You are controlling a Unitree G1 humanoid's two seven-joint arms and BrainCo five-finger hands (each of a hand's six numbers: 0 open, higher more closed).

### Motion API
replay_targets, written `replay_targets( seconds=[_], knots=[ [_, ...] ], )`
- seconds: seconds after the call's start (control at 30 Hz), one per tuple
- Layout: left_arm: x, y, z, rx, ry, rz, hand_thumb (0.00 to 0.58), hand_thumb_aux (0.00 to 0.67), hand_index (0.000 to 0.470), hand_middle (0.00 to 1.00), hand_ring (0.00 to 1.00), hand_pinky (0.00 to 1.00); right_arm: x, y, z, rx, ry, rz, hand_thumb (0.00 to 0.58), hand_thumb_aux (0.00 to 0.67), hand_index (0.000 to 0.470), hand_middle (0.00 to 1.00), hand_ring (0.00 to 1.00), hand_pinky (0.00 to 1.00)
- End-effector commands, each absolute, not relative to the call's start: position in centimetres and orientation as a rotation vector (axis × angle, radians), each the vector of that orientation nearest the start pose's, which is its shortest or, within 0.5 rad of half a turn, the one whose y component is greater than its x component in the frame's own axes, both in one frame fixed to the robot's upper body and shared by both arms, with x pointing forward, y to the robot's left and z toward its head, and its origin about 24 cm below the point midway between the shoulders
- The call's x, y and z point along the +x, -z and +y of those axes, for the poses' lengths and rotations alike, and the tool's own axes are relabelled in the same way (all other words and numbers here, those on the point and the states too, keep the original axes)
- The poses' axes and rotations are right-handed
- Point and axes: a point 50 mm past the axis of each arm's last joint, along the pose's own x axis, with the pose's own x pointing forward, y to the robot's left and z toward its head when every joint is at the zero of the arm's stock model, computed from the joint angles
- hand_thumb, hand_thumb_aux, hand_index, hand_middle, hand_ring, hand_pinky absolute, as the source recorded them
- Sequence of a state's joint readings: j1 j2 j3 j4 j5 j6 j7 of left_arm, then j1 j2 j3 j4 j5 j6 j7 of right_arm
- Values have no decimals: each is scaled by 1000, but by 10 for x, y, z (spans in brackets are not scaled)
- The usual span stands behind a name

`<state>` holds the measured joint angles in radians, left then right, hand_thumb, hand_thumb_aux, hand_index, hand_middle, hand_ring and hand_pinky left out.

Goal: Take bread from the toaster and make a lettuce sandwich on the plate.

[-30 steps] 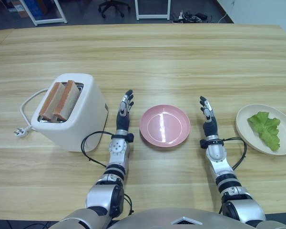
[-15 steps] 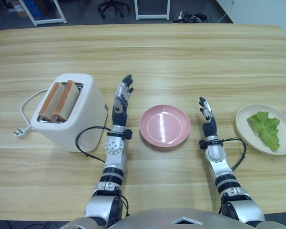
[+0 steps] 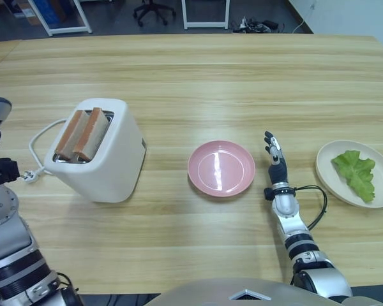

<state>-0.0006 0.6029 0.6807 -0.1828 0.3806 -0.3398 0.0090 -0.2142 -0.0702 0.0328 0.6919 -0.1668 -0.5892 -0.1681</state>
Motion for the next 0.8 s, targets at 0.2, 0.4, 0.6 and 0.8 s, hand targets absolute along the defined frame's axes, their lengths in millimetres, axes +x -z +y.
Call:
replay_targets(
  seconds=[0.2,0.4,0.6,0.8],
  knots=[
    [211,-158,350,1305,-484,-186,0,0,0,0,0,0,270,5,-148,-215,-1,-104,0,0,0,0,0,0],
    [209,-129,351,1333,-479,-63,0,0,0,0,0,0,269,3,-149,-217,-5,-106,0,0,0,0,0,0],
    [199,-111,355,1363,-500,49,0,0,0,0,0,0,266,3,-152,-223,-4,-102,0,0,0,0,0,0],
    [197,-103,353,1394,-495,105,0,0,0,0,0,0,264,2,-152,-225,-10,-100,0,0,0,0,0,0]
  ],
)
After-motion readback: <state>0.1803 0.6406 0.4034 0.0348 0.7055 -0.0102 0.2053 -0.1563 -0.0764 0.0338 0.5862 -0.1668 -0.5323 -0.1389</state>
